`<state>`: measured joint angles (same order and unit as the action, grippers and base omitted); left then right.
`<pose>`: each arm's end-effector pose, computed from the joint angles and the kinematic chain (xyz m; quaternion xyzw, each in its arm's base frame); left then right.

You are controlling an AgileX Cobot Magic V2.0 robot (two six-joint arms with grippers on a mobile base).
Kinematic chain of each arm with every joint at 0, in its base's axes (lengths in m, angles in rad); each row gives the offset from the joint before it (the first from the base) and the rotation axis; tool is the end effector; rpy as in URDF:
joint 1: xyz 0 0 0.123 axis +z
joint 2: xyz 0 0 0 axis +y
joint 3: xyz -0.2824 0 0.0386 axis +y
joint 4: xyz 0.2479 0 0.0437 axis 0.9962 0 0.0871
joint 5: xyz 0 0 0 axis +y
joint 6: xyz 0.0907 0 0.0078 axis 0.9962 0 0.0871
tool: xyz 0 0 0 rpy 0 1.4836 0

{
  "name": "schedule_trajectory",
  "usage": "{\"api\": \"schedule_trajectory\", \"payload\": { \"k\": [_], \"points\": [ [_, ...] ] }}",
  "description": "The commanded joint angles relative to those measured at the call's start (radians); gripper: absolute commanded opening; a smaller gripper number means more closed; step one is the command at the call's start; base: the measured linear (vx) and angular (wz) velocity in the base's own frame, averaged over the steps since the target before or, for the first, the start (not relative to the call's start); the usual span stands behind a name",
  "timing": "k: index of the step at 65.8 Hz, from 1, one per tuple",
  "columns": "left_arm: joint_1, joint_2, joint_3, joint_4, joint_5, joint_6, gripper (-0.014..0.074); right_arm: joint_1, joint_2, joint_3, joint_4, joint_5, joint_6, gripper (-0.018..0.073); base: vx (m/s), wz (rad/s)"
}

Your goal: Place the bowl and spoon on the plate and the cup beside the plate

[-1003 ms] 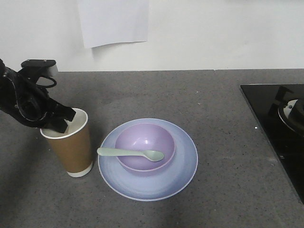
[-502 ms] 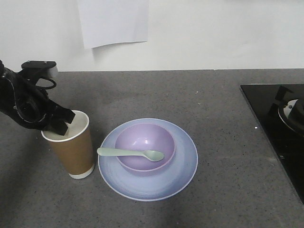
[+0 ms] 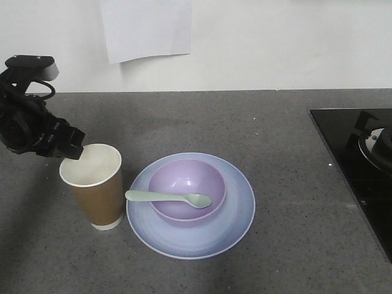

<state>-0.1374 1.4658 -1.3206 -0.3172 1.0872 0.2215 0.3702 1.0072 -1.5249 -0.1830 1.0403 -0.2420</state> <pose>0.2919 -0.0658 0.3363 0.1307 0.9572 -0.1433 0.2148 0.1518 0.0436 0.5056 -0.2498 0.8016 -0.0568 0.5402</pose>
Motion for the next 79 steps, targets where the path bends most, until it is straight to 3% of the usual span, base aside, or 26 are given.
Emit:
{"api": "schedule_trajectory", "payload": {
  "k": [1, 14, 21, 32, 43, 53, 64, 70, 79],
  "points": [
    [-0.002, -0.074, -0.019, 0.001, -0.045, 0.0, 0.0276, -0.006, -0.005, -0.023, -0.014, -0.072, -0.001, -0.0005, 0.0, 0.0],
    [-0.002, -0.178, -0.019, 0.078, -0.061, -0.002, 0.0273, -0.006, -0.005, -0.019, -0.014, -0.121, 0.036, -0.0005, 0.0, 0.0],
    [-0.002, -0.242, -0.019, 0.111, -0.084, -0.002, 0.0273, -0.006, -0.014, 0.056, -0.023, -0.222, 0.05, -0.0005, 0.0, 0.0],
    [-0.002, -0.332, -0.019, 0.133, -0.174, -0.003, 0.0262, -0.006, -0.054, 0.302, -0.047, -0.417, 0.143, -0.0005, 0.0, 0.0],
    [-0.001, -0.404, 0.014, 0.121, -0.256, -0.028, 0.0188, -0.006, -0.119, 0.587, -0.047, -0.603, 0.212, -0.0005, 0.0, 0.0],
    [-0.001, -0.493, 0.202, 0.121, -0.4, -0.029, 0.0091, -0.006, -0.212, 0.828, -0.047, -0.713, 0.272, -0.0005, 0.0, 0.0],
    [-0.001, -0.608, 0.519, 0.121, -0.583, -0.028, 0.0001, -0.006, -0.313, 0.984, -0.047, -0.75, 0.322, -0.0005, 0.0, 0.0],
    [-0.001, -0.669, 0.664, 0.121, -0.685, -0.028, -0.0008, -0.006, -0.351, 1.034, -0.047, -0.76, 0.322, -0.0005, 0.0, 0.0],
    [-0.001, -0.728, 0.744, 0.121, -0.758, -0.028, -0.0007, -0.006, -0.38, 1.059, -0.047, -0.772, 0.345, -0.0005, 0.0, 0.0]
  ]
}}
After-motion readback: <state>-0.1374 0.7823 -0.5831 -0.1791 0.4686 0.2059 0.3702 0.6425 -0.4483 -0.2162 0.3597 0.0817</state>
